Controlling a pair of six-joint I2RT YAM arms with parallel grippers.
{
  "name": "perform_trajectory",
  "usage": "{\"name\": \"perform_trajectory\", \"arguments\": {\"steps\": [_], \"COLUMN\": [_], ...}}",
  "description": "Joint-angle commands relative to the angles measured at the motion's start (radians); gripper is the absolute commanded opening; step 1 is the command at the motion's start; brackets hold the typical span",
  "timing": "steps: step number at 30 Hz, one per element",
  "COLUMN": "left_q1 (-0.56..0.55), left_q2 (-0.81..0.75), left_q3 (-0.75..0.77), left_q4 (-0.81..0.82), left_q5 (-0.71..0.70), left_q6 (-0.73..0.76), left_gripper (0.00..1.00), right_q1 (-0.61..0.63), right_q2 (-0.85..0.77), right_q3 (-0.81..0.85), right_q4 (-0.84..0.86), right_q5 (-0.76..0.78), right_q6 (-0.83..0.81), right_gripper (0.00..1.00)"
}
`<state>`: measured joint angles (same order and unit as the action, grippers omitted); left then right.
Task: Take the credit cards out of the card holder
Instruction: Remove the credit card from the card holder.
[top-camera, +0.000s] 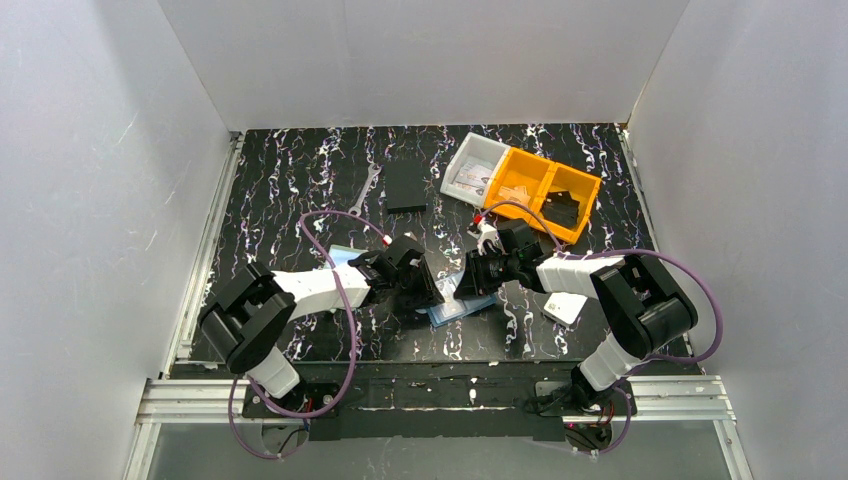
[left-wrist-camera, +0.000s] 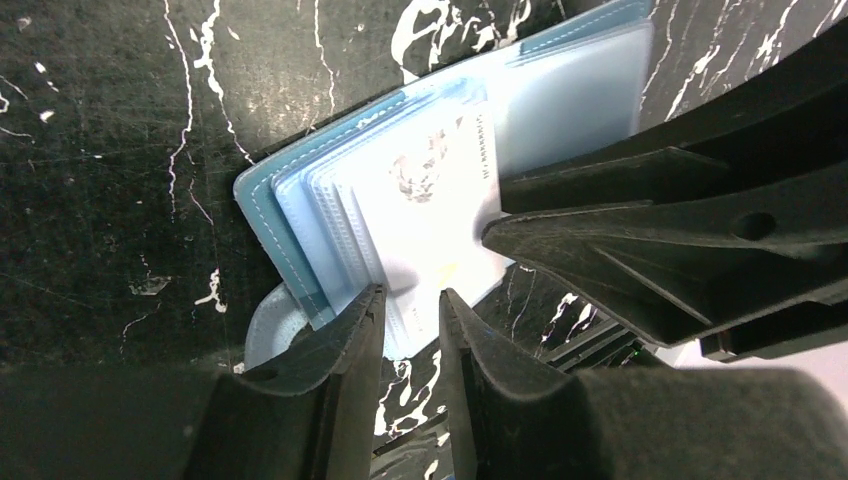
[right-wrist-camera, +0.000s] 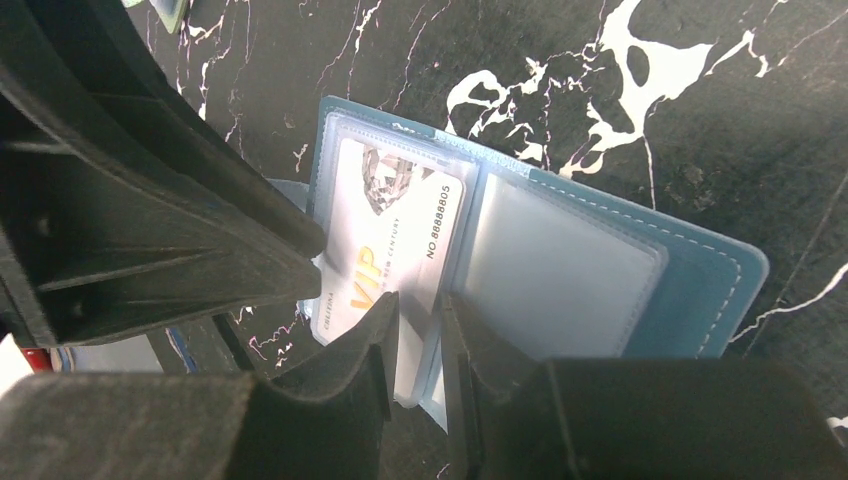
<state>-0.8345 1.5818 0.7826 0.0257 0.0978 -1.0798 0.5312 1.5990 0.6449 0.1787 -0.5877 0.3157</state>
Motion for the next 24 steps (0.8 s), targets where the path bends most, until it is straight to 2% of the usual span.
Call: {"name": "perform_trajectory", "arguments": {"steps": [1,10,14,18,21,24], "left_q1": [-0.004,-0.003,-0.003,-0.003,-0.004,-0.003], "left_q2": [0.027,0.071,0.084,0.107,0.127,0.149], "left_q3": [0.030,0.020,0.034,0.074,0.107,0.128], "left_q4": [-0.020,0.020,-0.014,-0.124,-0.212,-0.269], "left_q5": [-0.004,0.029,0.012,-0.029,-0.071,-0.084], "left_q6": [-0.011,-0.030,-0.042,-0.062,-0.083,-0.097], "left_gripper": [0.25,0.25,0.25,0.18,0.09,0.05], "right_q1": [-0.005,-0.005,-0.005,-0.005,-0.006,-0.008], "right_q2": [0.009,0.022,0.026,0.027,0.024,0.025], "right_q3": [0.025,0.028,0.029,0.029,0.027,0.027], "right_q4": [0.010,0.011,0.011,0.011,0.011,0.013], "right_q5": [0.000,-0.010,-0.014,-0.009,-0.005,-0.004], "right_q6": [0.003,0.007,0.010,0.010,0.010,0.011], "right_gripper": [0.31,0.31,0.34,0.37,0.37,0.37]}}
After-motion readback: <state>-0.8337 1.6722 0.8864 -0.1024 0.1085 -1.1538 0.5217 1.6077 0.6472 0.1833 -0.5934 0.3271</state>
